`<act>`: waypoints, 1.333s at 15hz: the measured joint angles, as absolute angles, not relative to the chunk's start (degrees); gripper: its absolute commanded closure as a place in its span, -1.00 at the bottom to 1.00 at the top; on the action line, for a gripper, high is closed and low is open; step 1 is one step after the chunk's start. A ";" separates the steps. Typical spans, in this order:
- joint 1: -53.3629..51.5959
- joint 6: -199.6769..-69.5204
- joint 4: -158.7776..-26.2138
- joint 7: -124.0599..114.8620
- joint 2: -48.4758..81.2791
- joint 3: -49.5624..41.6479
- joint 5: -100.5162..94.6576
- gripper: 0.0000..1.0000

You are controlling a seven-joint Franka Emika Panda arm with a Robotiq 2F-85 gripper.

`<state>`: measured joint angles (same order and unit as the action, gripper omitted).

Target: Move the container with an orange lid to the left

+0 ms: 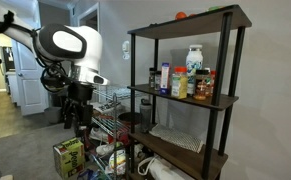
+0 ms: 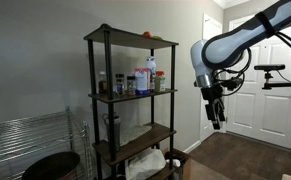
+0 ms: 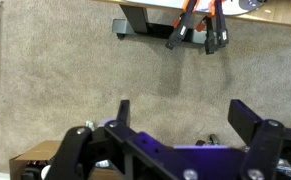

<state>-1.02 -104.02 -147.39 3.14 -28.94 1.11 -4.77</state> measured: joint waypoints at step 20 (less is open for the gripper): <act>-1.02 -104.05 -146.85 2.27 -28.93 2.05 -7.04 -1.00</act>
